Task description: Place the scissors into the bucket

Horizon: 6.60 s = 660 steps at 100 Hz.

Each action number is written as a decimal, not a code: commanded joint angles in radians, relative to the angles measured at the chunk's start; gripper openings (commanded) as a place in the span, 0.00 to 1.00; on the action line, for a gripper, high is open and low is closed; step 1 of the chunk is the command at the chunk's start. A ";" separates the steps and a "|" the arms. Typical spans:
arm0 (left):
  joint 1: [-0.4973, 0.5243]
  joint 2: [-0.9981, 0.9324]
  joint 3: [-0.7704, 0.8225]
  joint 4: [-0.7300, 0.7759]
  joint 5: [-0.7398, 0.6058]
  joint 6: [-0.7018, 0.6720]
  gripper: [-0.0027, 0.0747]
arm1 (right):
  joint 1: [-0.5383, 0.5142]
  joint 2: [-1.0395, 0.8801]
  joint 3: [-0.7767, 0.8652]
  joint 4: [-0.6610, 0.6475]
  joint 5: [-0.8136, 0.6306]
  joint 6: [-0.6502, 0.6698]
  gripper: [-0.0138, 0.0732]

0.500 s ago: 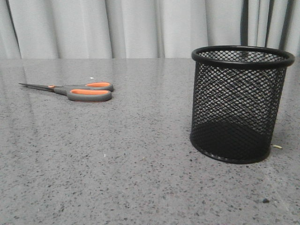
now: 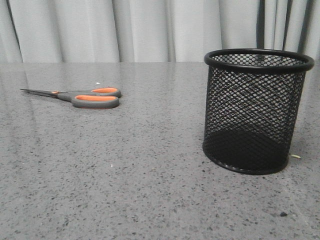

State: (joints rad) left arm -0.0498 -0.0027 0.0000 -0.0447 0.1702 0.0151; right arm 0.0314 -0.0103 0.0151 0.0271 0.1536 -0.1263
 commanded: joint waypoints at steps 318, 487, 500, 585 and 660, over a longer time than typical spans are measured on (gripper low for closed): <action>0.000 1.055 -1.146 -0.614 0.923 0.727 0.53 | -0.003 0.896 -0.991 0.558 0.738 -0.239 0.62; -0.207 1.897 -1.669 -0.243 0.953 1.602 0.53 | 0.071 0.896 -0.991 0.547 0.737 -0.268 0.62; -0.207 1.902 -1.669 -0.244 1.003 1.602 0.54 | 0.071 0.896 -0.991 0.547 0.737 -0.268 0.62; -0.210 1.929 -1.662 -0.263 1.110 1.547 0.26 | 0.071 0.896 -0.991 0.547 0.751 -0.268 0.62; -0.210 1.883 -1.667 -0.259 1.110 1.517 0.03 | 0.071 0.896 -0.991 0.547 0.751 -0.268 0.62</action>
State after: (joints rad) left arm -0.2490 1.9468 -1.6518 -0.2890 1.2087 1.5555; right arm 0.1014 0.8854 -0.9393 0.5507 0.9491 -0.3818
